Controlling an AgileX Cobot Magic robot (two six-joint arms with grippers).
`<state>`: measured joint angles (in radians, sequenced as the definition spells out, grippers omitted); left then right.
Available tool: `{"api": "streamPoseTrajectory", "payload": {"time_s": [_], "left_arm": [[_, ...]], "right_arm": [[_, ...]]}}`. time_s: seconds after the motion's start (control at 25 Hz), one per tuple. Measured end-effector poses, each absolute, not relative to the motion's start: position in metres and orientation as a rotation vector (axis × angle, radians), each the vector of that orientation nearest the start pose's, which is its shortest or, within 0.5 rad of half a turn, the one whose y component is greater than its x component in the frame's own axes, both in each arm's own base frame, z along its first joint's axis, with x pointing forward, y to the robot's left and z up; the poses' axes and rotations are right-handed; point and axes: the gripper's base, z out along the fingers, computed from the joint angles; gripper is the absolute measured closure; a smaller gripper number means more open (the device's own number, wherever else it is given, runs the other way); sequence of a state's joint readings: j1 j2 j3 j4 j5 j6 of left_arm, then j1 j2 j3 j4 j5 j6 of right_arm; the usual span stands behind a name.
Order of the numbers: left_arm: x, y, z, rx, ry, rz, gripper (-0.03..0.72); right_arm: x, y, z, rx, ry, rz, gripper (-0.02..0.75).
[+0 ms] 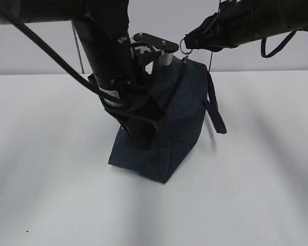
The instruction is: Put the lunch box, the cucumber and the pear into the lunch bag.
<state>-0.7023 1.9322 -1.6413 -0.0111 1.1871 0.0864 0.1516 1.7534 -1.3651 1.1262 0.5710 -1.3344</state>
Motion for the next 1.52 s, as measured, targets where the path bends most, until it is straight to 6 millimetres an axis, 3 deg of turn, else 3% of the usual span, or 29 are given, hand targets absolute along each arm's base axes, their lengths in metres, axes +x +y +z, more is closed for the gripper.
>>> {"api": "streamPoseTrajectory", "payload": {"time_s": [0.24,0.72,1.16,1.28,1.52], "left_arm": [[0.300,-0.252,0.239,1.138,2.791,-0.072,0.693],[0.282,-0.234,0.270,1.074,2.779,-0.091,0.693],[0.281,-0.233,0.270,1.038,2.809,-0.088,0.688],[0.280,-0.234,0.270,1.022,2.822,-0.103,0.634],[0.279,-0.232,0.272,1.013,2.829,-0.090,0.288]], "right_arm": [[0.412,0.100,0.294,-0.717,1.965,0.507,0.732],[0.455,0.091,0.260,-0.634,2.029,0.729,0.732],[0.457,0.096,0.255,-0.660,2.035,0.845,0.732],[0.456,0.097,0.255,-0.666,2.035,0.856,0.732],[0.456,0.097,0.255,-0.675,2.036,0.864,0.732]]}}
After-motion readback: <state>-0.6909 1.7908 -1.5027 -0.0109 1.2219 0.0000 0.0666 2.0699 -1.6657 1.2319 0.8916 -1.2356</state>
